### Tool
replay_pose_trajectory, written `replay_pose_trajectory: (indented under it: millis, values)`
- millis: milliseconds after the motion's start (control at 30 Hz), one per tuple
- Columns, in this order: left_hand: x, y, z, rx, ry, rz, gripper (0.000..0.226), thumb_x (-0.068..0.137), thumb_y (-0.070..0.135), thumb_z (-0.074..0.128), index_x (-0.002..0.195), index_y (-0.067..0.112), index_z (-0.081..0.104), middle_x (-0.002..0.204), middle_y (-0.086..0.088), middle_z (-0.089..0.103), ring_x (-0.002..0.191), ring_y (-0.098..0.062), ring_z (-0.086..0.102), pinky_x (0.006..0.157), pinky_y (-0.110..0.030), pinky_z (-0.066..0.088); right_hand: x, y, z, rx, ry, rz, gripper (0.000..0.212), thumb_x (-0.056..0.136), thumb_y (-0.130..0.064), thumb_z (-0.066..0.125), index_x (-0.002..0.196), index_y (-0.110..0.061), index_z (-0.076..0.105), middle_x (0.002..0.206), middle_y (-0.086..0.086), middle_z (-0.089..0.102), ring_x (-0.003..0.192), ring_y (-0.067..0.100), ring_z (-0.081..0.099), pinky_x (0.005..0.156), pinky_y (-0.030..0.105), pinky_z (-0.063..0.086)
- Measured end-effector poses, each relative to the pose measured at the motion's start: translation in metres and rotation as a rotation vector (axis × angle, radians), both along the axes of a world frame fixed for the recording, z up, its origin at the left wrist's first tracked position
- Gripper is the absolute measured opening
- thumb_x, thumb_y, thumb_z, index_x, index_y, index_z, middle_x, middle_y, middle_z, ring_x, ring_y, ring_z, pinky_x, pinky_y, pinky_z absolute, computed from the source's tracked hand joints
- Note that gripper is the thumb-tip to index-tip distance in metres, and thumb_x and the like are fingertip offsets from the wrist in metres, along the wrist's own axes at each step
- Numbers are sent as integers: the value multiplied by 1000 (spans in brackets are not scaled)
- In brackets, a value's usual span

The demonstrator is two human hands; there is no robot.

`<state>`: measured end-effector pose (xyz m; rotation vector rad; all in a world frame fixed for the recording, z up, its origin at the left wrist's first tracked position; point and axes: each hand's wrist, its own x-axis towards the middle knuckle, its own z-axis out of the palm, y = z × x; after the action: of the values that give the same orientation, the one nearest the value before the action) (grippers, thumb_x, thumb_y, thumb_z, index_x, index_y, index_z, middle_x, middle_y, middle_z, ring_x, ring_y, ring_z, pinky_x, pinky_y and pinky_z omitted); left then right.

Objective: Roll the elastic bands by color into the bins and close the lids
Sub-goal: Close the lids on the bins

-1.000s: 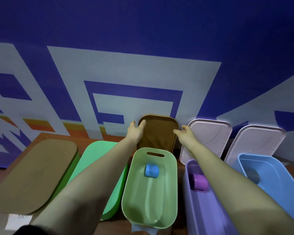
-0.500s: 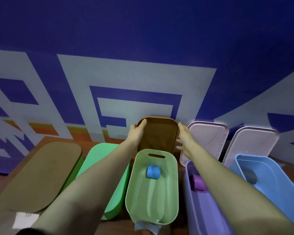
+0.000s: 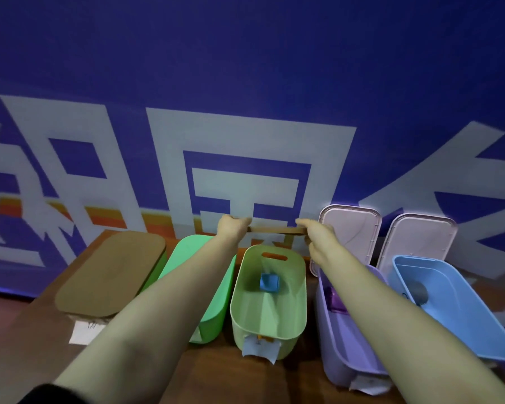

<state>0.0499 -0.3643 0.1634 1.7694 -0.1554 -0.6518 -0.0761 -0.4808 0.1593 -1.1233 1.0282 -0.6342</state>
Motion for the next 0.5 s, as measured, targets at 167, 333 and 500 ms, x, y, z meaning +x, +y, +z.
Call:
replay_pose_trajectory:
  millis: [167, 333, 500]
  values:
    - [2, 19, -31, -44, 157, 34, 48, 76, 4, 77, 117, -8, 54, 118, -16, 63, 110, -32, 59, 91, -36, 47, -16, 17, -24, 99, -37, 13, 33, 78, 13, 59, 111, 12, 56, 78, 19, 61, 68, 28, 60, 74, 43, 56]
    - [-11, 30, -51, -121, 265, 26, 38, 78, 0, 73, 111, -11, 56, 104, -22, 66, 71, -24, 66, 48, -25, 53, -30, 25, -48, 196, -37, 42, 14, 78, 17, 56, 85, 6, 60, 68, 16, 64, 53, 24, 63, 64, 39, 58]
    - [-34, 48, -52, -101, 208, 20, 43, 80, 2, 73, 117, -11, 54, 103, -17, 62, 86, -26, 61, 78, -30, 47, -42, 30, -63, 190, -1, 149, 33, 80, 16, 59, 113, 14, 58, 104, 18, 64, 84, 27, 63, 102, 39, 45]
